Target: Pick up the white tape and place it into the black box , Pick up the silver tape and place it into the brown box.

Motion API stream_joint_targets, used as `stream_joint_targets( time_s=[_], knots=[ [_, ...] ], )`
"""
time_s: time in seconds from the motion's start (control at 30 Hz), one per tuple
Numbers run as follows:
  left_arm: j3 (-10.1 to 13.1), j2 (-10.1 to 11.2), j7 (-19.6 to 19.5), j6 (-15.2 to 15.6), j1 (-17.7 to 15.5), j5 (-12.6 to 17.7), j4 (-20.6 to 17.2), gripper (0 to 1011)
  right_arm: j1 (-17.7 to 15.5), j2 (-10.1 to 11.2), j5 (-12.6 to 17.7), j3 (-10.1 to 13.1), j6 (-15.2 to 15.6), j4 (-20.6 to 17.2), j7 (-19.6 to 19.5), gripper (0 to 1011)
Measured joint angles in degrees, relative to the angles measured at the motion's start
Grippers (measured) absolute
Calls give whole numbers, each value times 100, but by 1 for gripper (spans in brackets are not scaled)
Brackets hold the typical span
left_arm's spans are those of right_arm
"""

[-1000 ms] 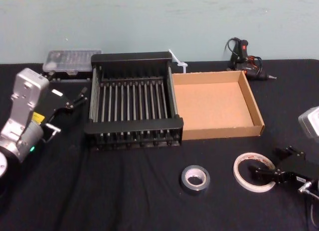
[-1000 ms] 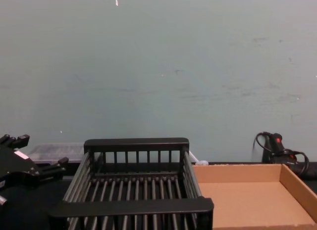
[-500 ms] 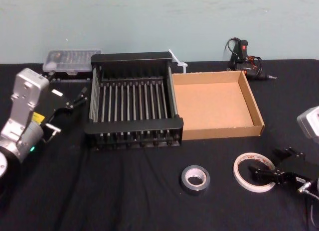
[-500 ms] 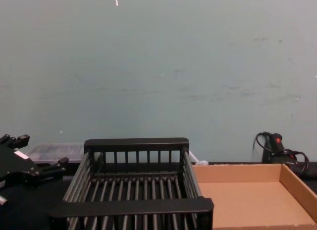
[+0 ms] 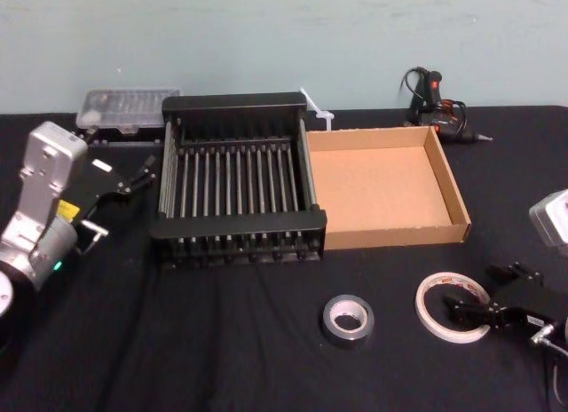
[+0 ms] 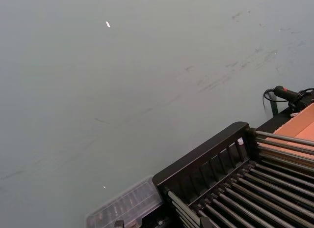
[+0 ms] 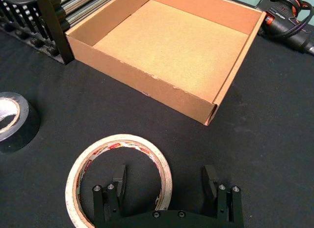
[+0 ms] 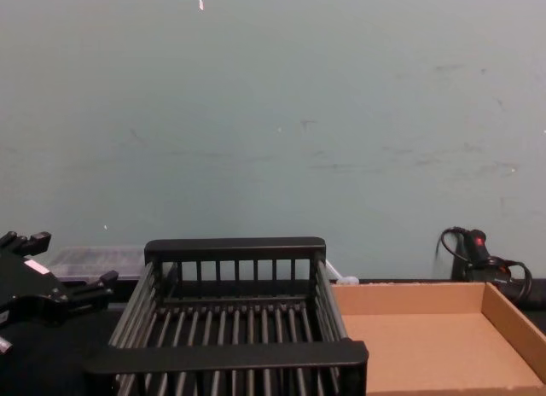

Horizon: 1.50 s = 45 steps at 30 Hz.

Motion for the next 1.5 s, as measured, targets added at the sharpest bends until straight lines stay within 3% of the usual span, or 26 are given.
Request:
stream_joint_targets(
  time_s=[0.27,0.4,0.83,1.2,1.4,1.5],
  knots=[
    [0,0,0,0,0,0,0,1001,-4,4,1,0,-4,-3,-1,1002],
    [0,0,0,0,0,0,0,1001,-4,4,1,0,-6,-3,-1,954],
    [0,0,0,0,0,0,0,1001,-4,5,4,0,-10,-3,-1,605],
    [0,0,0,0,0,0,0,1001,-4,5,5,0,-10,-3,-1,222],
    [0,0,0,0,0,0,0,1001,-4,5,5,0,-10,-3,-2,81],
    [0,0,0,0,0,0,0,1001,-4,5,5,0,-9,-3,-2,81]
  ],
)
